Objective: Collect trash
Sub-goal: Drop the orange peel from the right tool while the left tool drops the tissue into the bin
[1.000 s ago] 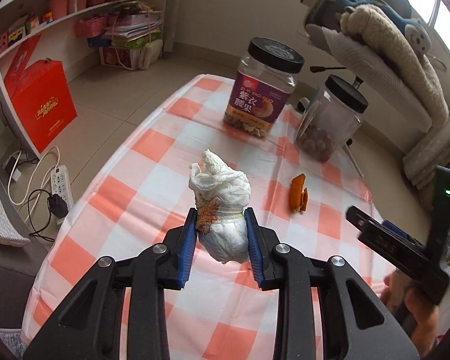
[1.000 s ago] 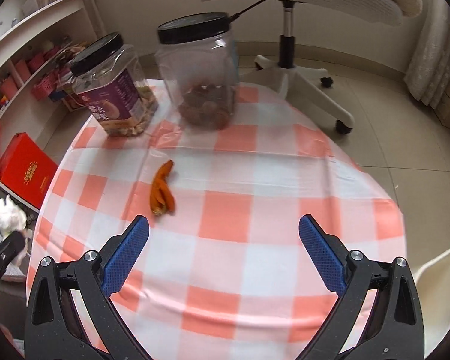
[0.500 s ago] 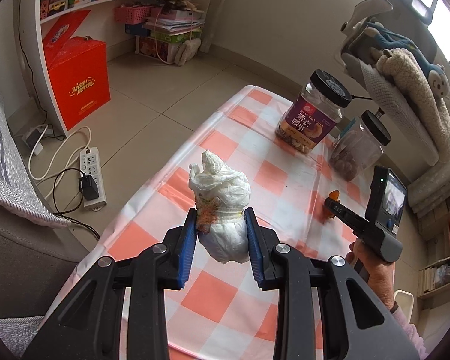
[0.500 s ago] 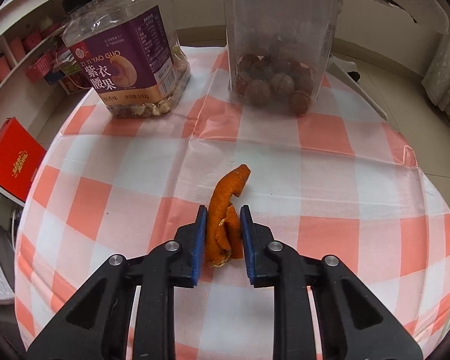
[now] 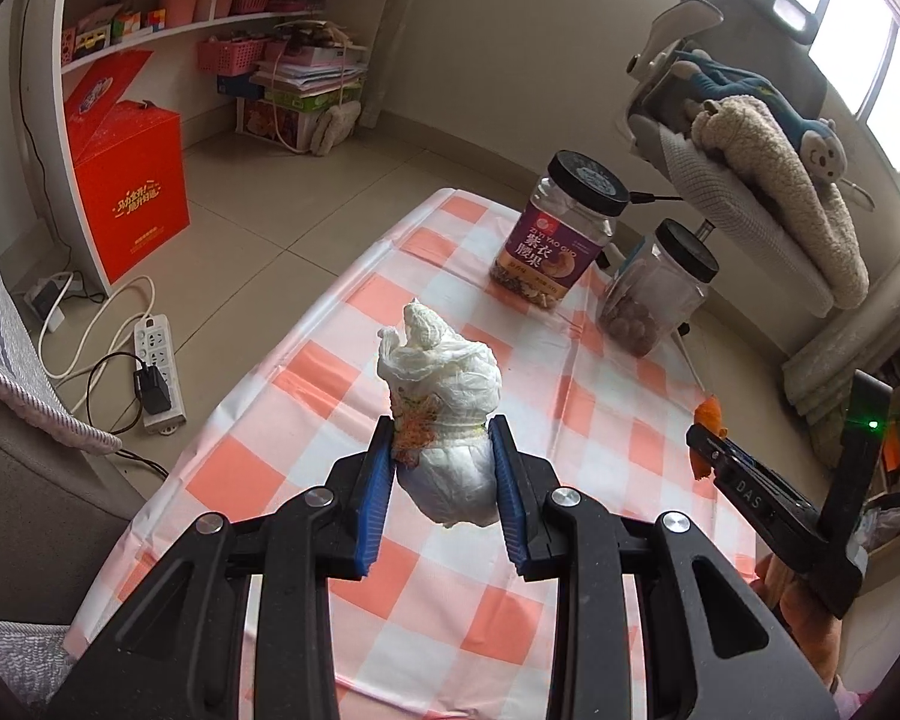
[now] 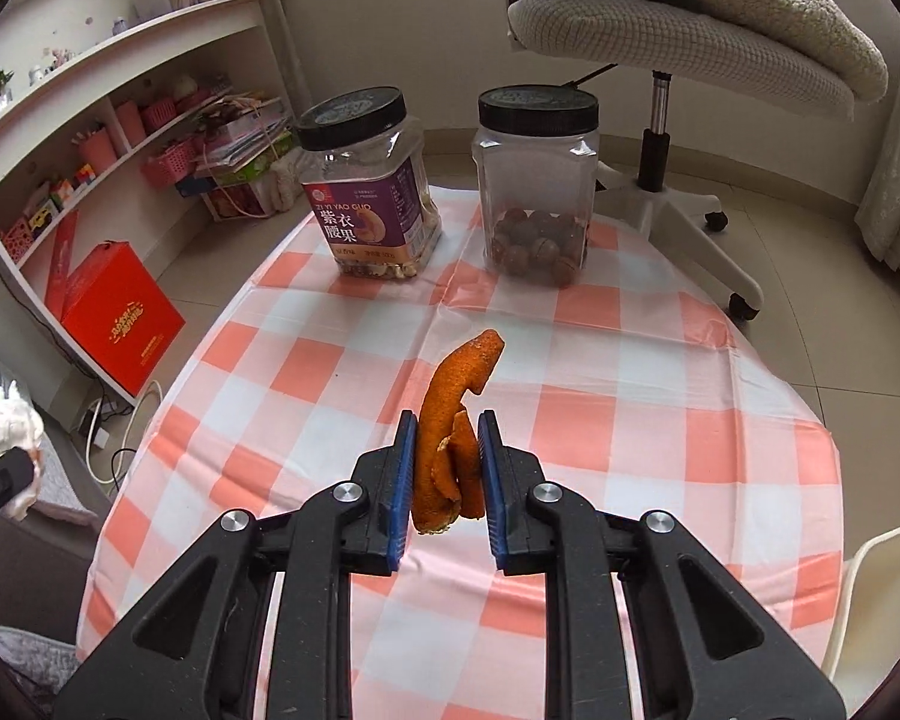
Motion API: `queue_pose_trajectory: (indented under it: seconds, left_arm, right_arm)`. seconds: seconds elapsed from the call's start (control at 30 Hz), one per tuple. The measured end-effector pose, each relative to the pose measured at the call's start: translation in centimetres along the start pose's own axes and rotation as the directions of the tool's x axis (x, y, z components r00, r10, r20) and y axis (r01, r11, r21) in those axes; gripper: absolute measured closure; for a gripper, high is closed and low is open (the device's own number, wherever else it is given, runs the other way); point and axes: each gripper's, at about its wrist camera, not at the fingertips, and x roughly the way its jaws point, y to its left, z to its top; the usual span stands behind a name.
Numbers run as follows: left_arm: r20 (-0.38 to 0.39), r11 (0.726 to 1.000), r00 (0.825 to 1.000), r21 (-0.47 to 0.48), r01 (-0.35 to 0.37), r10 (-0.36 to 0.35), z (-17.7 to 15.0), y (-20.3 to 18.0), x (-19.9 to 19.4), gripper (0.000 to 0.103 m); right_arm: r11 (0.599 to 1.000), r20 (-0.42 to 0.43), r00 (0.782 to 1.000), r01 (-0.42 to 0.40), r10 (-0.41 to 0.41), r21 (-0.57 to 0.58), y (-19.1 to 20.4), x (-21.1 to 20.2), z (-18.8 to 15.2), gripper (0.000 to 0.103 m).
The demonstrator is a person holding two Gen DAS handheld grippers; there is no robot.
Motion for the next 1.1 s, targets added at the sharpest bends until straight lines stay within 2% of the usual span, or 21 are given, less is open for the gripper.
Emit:
queue_pose_trajectory:
  seconds: [0.23,0.37,0.47,0.57,0.77,1.1]
  left_arm:
    - [0.02,0.997,1.0,0.072,0.023,-0.025,-1.5,-2.9,-0.9,0.071]
    - [0.022,0.994,0.999,0.108,0.031,-0.034,-2.1,-4.5,-0.9,0.071]
    - [0.022,0.99,0.999,0.136,0.035,-0.038,-2.7,-5.8,-0.7,0.071]
    - [0.018,0.984,0.999,0.172,0.035,-0.038,-3.3,-7.3,-0.3,0.071]
    - [0.029,0.97,0.999,0.242,0.035,-0.044,-4.2,-10.4,0.1,0.071]
    - [0.016,0.944,0.996,0.323,0.076,-0.085,-5.6,-14.9,0.7,0.071]
  right_arm:
    - [1.0,0.045,0.999,0.005,-0.005,0.013,-2.7,-5.1,-2.5,0.083]
    - [0.999,0.094,0.995,0.039,-0.041,0.023,-4.9,-7.3,-4.1,0.083]
    - [0.997,0.117,0.99,0.076,-0.08,0.033,-6.6,-7.7,-5.2,0.083]
    - [0.996,0.102,0.991,0.077,-0.082,0.055,-7.9,-7.7,-5.7,0.083]
    - [0.992,0.126,0.988,0.077,-0.09,0.103,-10.5,-9.1,-5.6,0.083]
    - [0.982,0.153,0.978,0.12,-0.142,0.146,-13.9,-11.4,-6.2,0.083]
